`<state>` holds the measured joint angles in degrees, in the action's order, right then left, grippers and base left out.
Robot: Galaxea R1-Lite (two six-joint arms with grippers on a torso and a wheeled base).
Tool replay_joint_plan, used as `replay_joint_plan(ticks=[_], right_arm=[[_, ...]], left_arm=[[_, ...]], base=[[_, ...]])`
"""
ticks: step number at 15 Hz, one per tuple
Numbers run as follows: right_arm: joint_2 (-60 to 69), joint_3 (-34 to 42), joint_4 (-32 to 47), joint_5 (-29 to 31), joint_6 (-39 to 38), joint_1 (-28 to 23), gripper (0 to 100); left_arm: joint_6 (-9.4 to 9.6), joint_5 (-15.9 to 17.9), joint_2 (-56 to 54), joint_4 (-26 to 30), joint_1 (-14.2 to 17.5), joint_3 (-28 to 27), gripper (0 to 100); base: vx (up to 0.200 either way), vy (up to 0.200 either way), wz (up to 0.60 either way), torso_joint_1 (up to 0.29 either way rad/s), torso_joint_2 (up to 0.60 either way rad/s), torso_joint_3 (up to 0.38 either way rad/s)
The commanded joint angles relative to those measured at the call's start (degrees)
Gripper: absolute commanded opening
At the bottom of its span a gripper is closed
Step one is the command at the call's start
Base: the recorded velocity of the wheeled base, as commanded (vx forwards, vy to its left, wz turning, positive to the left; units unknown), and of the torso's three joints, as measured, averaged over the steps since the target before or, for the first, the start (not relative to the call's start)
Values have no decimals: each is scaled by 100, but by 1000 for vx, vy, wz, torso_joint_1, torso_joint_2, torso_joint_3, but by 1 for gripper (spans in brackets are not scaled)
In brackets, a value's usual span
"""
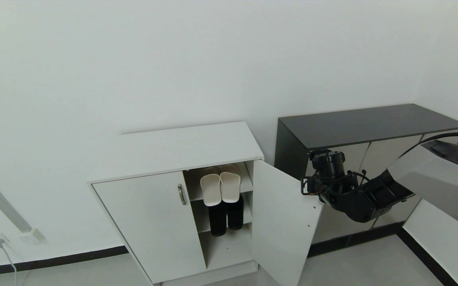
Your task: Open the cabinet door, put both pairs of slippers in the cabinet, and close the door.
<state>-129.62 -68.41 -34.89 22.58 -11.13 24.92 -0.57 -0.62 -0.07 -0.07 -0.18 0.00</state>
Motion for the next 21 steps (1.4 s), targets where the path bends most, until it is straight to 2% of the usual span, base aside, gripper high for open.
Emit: replay_joint_plan(ticks=[1,4,7,13,16,21], right_arm=[[-2,39,0,1,6,48,0],[86,188,0,1,-12,242,0],[253,425,-9,1,-117,655,0],[1159,1032,-35,1,-346,1885,0],[1352,1322,-369,-78,-205,1973,0],[1317,1383,-378,-122,-144,1973,0]], left_arm=[[-4,-8,7,-1,1,0,0],[-4,1,7,-1,1,0,0],[-4,1,7,-1,1,0,0],[-4,1,7,-1,1,0,0],[-4,1,7,-1,1,0,0],[-4,-8,7,-1,1,0,0]], base=[[0,0,0,0,0,0],[0,0,0,0,0,0],[0,0,0,0,0,0],[0,0,0,0,0,0],[0,0,0,0,0,0],[0,0,0,0,0,0]])
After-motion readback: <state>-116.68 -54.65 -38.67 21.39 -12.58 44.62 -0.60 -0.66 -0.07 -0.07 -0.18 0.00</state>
